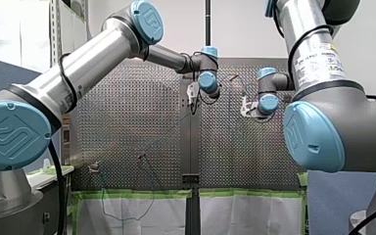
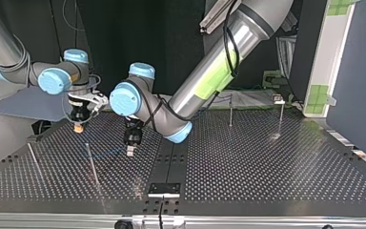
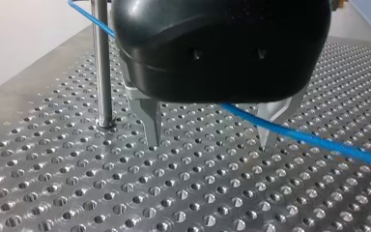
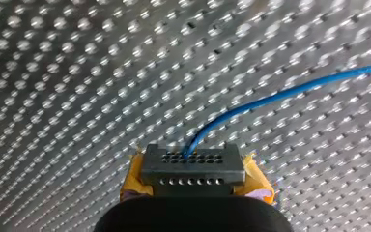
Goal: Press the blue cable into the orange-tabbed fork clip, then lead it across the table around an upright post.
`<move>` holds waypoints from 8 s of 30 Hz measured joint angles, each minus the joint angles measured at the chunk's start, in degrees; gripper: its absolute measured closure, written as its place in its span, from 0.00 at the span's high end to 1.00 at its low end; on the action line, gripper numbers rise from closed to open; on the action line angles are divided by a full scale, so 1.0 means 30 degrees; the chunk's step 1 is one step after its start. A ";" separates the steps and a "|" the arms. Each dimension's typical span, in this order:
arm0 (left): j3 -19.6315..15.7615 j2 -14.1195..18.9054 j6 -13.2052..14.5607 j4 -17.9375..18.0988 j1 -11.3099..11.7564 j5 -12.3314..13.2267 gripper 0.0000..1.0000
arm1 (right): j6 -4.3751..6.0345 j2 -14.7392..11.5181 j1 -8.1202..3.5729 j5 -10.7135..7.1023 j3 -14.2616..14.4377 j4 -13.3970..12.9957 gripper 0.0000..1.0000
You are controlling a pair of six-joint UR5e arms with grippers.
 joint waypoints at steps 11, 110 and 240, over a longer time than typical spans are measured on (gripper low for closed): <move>-0.0002 0.0005 0.0057 -0.0461 -0.0146 0.0034 0.97 | 0.0061 0.0077 -0.0451 0.0024 0.1963 -0.1914 0.00; -0.0325 0.0011 0.0198 -0.2571 -0.0642 -0.0551 0.97 | 0.0715 1.1211 -0.3041 0.2084 0.3646 -1.1523 0.00; 0.1438 0.3531 -0.1343 -0.6685 -0.1074 0.0929 1.00 | 0.0090 1.1746 -0.2327 0.1970 0.2489 -0.9812 0.00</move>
